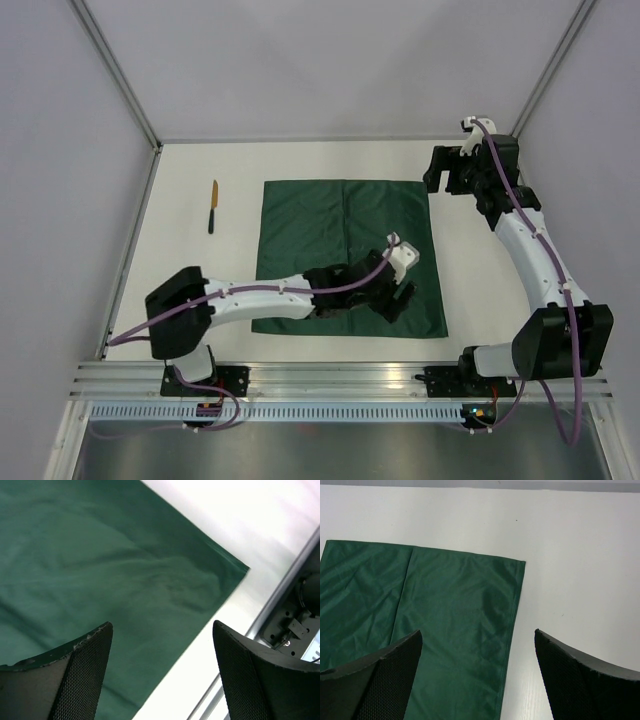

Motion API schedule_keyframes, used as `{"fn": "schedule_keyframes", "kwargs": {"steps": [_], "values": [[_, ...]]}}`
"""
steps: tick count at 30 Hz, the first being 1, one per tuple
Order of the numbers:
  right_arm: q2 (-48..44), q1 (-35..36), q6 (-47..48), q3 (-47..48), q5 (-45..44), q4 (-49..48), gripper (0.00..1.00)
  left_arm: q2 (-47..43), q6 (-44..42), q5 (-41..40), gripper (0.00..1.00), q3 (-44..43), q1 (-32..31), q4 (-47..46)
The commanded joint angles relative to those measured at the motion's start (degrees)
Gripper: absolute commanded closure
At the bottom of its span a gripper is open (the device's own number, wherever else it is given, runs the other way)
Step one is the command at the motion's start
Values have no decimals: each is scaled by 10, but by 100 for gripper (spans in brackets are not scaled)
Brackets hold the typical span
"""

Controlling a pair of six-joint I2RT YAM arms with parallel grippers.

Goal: Fold the napkin, place the utensils inside, and roll it up
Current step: Fold the napkin at the center of the board.

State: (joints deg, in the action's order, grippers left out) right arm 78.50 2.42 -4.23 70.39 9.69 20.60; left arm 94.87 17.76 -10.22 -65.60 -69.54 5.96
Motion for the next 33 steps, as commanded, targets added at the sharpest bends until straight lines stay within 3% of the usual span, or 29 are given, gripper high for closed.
{"fn": "schedule_keyframes", "kwargs": {"steps": [1, 9, 33], "values": [[-5, -12, -6, 26, -20, 14, 2, 54, -29, -28, 16, -51, -42, -69], [-6, -21, -12, 26, -15, 14, 2, 165, -62, -36, 20, -108, -106, -125], [-5, -21, -14, 28, -9, 15, 2, 303, -154, -39, 33, -153, -134, -225]]}}
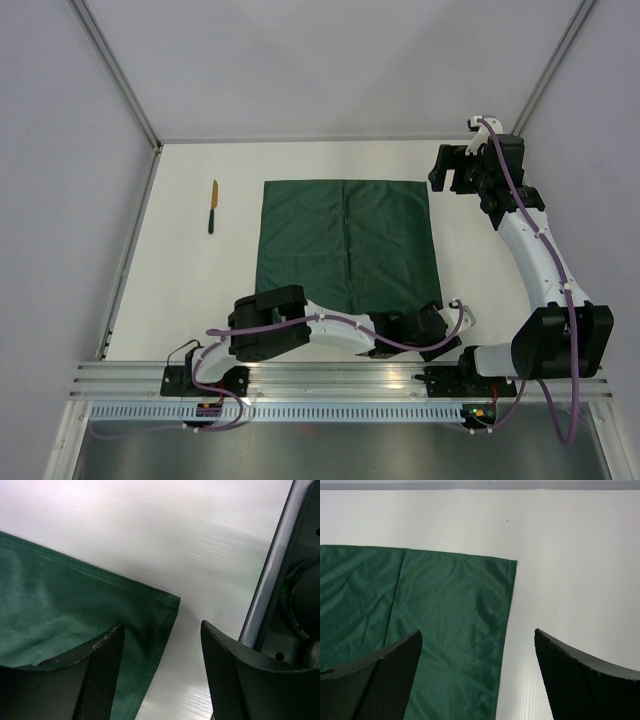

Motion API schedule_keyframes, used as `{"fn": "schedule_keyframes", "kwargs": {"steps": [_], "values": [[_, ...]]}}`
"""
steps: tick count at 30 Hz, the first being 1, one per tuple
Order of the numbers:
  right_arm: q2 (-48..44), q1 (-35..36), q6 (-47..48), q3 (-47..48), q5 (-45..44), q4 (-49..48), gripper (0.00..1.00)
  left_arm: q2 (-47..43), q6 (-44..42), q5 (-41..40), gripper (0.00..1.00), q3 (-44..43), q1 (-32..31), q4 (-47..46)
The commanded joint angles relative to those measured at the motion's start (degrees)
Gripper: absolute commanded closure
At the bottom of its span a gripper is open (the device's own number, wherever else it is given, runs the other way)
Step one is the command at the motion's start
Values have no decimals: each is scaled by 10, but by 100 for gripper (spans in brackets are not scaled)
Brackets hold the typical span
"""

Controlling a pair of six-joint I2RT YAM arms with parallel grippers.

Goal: Fold the napkin, place the utensils inside, and roll it up
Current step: Fold the napkin at the center of the board.

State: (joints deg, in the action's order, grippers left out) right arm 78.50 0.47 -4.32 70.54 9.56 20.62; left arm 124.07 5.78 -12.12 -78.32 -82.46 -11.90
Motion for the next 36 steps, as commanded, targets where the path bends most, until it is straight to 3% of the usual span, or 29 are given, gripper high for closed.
{"fn": "schedule_keyframes", "kwargs": {"steps": [1, 12, 20, 21, 27, 36], "values": [[-5, -1, -13, 27, -7, 14, 2, 14, -36, -23, 34, -28, -5, -44], [-5, -1, -16, 27, -3, 14, 2, 31, -36, -45, 51, -29, -5, -46], [-5, -1, -16, 27, -2, 15, 2, 30, -38, -44, 78, -32, -5, -47], [-5, -1, -16, 27, -1, 15, 2, 29, -39, -44, 85, -33, -5, -47], [-3, -1, -16, 27, 0, 15, 2, 14, -30, -39, 97, -32, -4, -48], [-3, -1, -15, 27, 3, 15, 2, -43, 50, -40, 98, 0, 15, -68]]}}
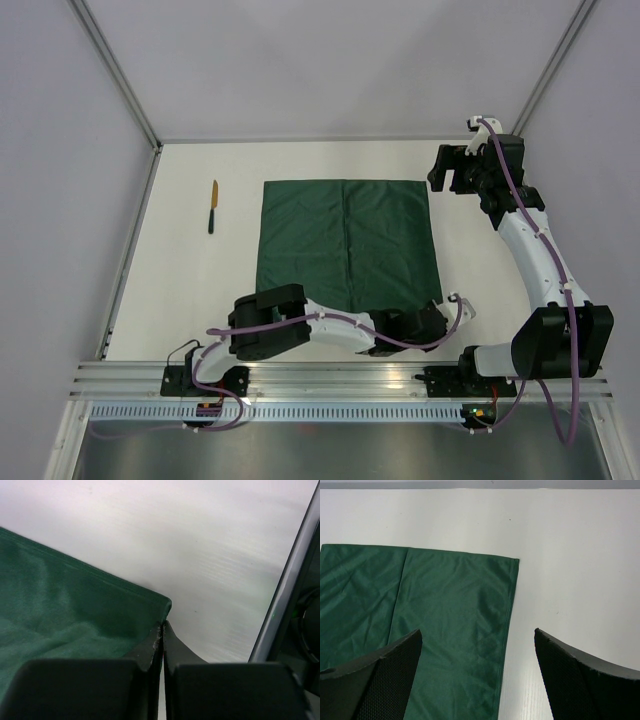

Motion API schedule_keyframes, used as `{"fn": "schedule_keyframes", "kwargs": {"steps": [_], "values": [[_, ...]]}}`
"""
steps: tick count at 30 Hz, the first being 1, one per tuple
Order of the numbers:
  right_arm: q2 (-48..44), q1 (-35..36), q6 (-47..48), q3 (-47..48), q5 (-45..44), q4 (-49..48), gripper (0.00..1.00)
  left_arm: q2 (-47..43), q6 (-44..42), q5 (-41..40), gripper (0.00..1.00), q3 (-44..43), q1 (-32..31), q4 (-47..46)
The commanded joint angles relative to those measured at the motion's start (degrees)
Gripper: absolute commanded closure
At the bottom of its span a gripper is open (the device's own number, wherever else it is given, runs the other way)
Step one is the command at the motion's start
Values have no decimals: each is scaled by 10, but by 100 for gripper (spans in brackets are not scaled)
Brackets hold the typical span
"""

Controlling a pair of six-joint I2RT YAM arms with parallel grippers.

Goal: Fold the napkin, place the utensils inside, and roll it up
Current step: Fold the napkin at the center of the board.

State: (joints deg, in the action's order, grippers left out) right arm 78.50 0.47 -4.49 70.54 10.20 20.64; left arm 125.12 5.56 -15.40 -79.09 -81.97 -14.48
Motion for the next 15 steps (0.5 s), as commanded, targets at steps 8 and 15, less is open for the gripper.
{"fn": "schedule_keyframes", "kwargs": {"steps": [8, 15], "values": [[-3, -1, -12, 28, -2, 17, 2, -113, 178, 10, 98, 57, 66, -51], [-5, -1, -11, 28, 0, 17, 2, -174, 280, 12, 98, 131, 144, -55]]}}
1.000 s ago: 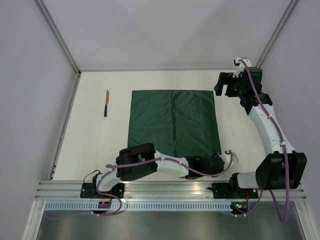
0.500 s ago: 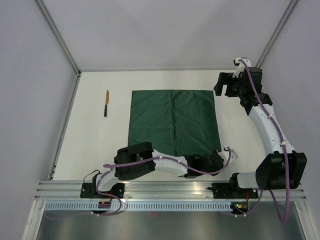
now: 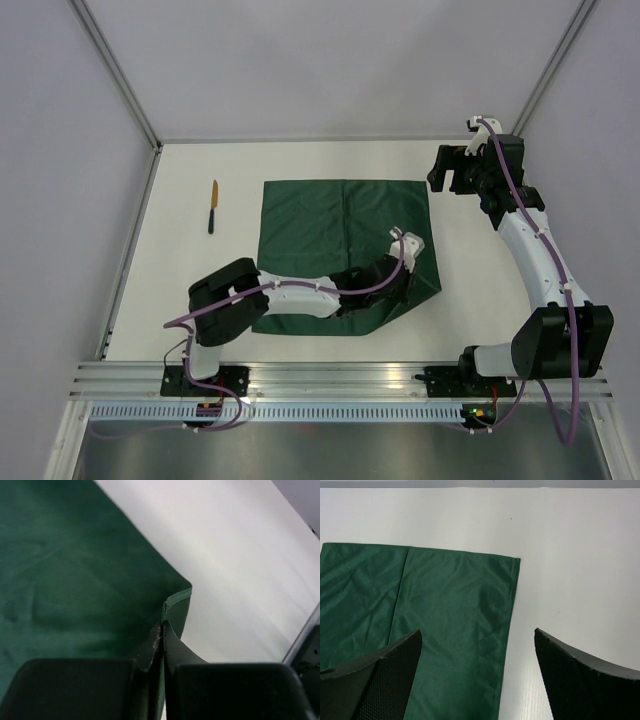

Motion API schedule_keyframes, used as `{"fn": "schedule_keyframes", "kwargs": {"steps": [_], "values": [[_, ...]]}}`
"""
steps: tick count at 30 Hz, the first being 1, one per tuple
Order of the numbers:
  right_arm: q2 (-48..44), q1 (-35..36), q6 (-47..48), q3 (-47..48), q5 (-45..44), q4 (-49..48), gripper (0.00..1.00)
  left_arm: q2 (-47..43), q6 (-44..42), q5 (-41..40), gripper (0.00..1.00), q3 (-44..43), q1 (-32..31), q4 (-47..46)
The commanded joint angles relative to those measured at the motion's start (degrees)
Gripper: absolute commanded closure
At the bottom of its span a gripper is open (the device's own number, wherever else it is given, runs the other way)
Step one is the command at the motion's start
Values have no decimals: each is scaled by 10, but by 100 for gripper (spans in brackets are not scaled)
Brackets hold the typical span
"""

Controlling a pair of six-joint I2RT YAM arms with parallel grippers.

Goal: Fold the napkin, place the utensils inside, and roll it up
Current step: Fold the napkin at the center of the board.

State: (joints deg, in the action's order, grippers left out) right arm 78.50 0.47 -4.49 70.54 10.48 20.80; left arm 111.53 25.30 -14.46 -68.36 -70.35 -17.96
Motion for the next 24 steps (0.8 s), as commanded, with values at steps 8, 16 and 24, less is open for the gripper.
{"fn": "schedule_keyframes", "kwargs": {"steps": [8, 16, 24], "values": [[-5, 0, -12, 27, 3, 16, 2, -97, 157, 1, 98, 89, 119, -6], [-5, -1, -13, 26, 9, 17, 2, -132, 179, 11, 98, 105, 209, 45], [-8, -1, -10, 23, 12, 18, 2, -137, 179, 49, 98, 91, 311, 75]]}}
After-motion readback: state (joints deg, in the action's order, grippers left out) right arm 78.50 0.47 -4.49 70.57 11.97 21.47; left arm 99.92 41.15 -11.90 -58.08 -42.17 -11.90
